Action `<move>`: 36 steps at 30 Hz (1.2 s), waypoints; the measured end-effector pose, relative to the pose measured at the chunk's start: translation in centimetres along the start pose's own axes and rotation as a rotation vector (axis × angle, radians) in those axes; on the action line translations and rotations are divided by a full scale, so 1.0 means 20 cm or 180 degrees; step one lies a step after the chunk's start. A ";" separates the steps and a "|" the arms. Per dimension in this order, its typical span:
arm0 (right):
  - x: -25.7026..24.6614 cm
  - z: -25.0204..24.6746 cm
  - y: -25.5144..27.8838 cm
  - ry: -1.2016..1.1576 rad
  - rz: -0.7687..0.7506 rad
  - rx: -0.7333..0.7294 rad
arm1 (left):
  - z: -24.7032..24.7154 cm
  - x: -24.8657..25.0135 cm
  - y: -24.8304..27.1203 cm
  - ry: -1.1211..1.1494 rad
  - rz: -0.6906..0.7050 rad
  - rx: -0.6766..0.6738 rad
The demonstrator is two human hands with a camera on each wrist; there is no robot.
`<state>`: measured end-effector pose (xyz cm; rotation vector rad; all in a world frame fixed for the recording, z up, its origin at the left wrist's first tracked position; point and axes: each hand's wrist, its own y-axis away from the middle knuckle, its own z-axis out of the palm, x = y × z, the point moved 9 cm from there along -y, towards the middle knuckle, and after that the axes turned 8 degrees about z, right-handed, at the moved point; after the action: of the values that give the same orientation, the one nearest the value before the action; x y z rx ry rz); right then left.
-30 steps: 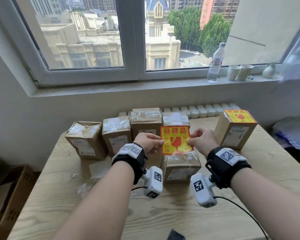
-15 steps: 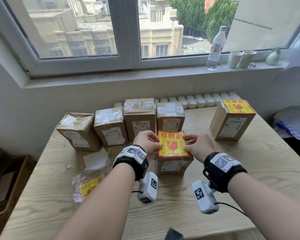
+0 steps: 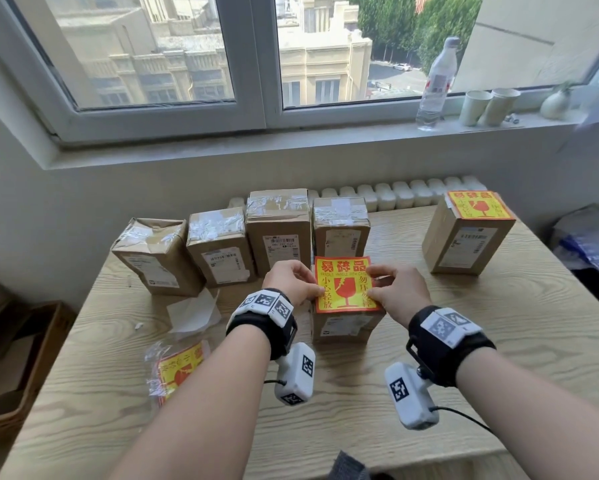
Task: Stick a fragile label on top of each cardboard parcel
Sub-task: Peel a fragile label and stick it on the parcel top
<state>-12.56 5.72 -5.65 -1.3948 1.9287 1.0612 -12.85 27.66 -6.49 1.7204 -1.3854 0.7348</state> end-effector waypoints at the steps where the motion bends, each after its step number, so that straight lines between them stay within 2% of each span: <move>1: 0.00 0.00 0.00 0.0027 -0.0015 0.0004 | 0.00 0.00 0.00 -0.0014 -0.0007 0.0011; 17: -0.06 0.01 0.02 0.0747 -0.0327 0.0145 | 0.01 0.02 -0.02 -0.0651 0.0049 0.0096; 23: -0.09 0.00 0.04 0.1130 -0.0400 0.0249 | 0.00 -0.03 -0.02 -0.0543 -0.0243 -0.0005; 25: -0.09 -0.03 0.04 0.1382 -0.0332 0.0395 | 0.00 -0.05 0.00 -0.0457 -0.0328 -0.0068; 27: -0.05 -0.06 0.03 0.1250 -0.0099 0.0459 | 0.01 -0.06 0.00 -0.0355 -0.0359 -0.0102; 30: 0.00 -0.02 0.02 0.0856 0.0134 0.0191 | 0.08 -0.05 0.01 -0.0167 -0.0396 -0.0302; 33: 0.02 0.04 0.04 0.0917 0.0165 -0.0180 | 0.13 -0.05 0.02 -0.0237 -0.0428 -0.0535; 36: 0.07 0.02 0.01 0.0519 0.0442 -0.0426 | 0.11 -0.09 0.01 0.0100 -0.0664 -0.0664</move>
<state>-13.31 5.38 -6.99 -1.4774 2.1320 1.1931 -13.58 26.76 -9.12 1.6500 -1.1941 0.4823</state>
